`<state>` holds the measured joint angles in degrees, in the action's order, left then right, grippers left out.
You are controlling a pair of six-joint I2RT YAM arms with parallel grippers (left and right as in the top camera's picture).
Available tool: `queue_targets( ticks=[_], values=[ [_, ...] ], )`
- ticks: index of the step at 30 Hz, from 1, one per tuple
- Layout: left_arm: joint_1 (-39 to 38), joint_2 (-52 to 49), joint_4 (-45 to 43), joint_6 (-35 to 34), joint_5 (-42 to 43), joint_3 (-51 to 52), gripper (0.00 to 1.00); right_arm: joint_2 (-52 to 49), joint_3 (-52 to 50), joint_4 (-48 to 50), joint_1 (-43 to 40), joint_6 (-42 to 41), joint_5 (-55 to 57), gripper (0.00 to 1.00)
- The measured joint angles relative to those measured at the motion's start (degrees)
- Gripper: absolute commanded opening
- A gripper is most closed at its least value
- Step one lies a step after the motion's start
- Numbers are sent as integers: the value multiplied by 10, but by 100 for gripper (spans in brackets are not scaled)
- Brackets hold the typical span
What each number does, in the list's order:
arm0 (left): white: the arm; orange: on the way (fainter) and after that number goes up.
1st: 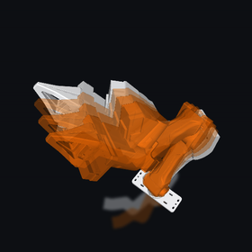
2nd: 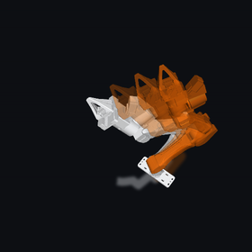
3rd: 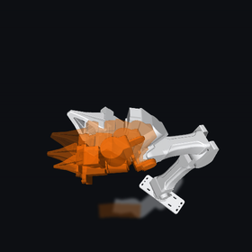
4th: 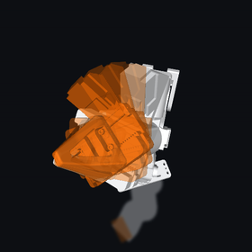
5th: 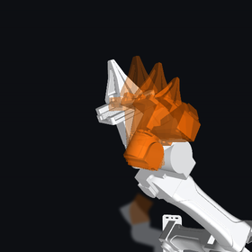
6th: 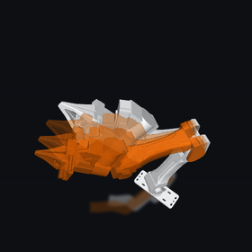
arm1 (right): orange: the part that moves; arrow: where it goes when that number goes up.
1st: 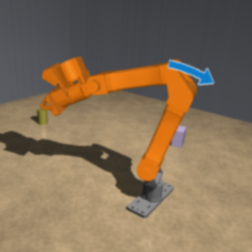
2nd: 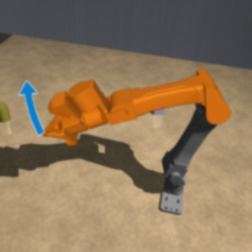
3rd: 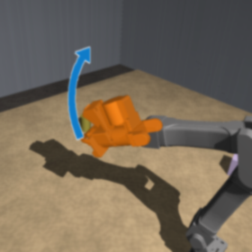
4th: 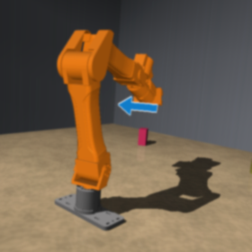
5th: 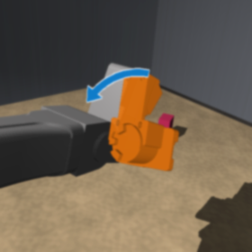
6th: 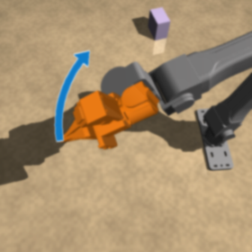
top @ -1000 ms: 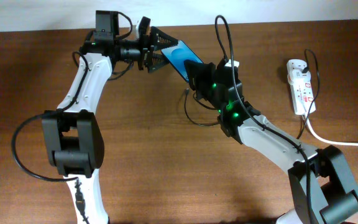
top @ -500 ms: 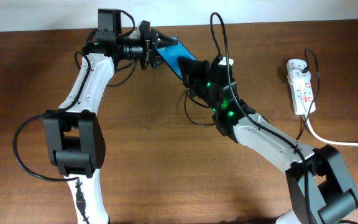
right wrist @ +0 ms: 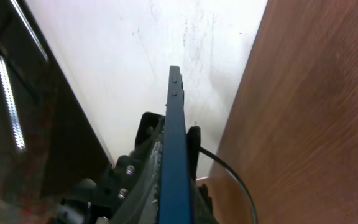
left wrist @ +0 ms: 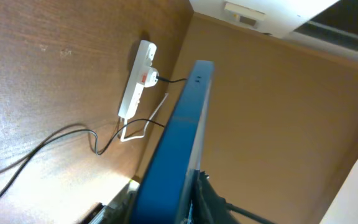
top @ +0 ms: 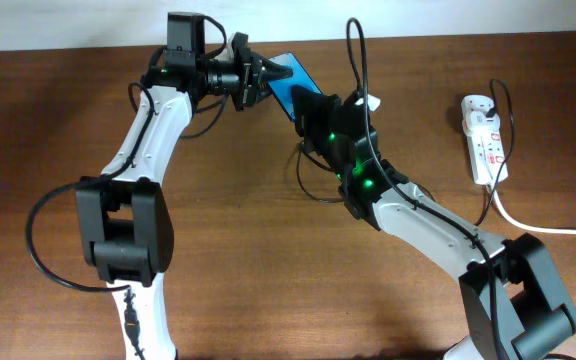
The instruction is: Plug charger to phone and switch on socket
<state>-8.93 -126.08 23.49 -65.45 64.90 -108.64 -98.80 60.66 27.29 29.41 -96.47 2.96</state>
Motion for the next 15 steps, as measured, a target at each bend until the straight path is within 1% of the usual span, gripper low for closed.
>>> queue_targets(
  ticks=[1, 7, 11, 13, 15],
  values=[
    [0, 0, 0, -1, -2, 0, 0, 0, 0, 0, 0, 0, 0, 4],
    [0, 0, 2, 1, -2, 0, 0, 0, 0, -1, 0, -2, 0, 6],
    [-1, 0, -10, 15, 0, 0, 0, 0, 0, 2, 0, -1, 2, 5],
    [-1, 0, -34, 16, 10, 1, 0, 0, 0, 7, 0, 0, 5, 4],
    [-1, 0, -99, 14, 31, 4, 0, 1, 7, 21, -1, 5, 12, 4]
  ],
)
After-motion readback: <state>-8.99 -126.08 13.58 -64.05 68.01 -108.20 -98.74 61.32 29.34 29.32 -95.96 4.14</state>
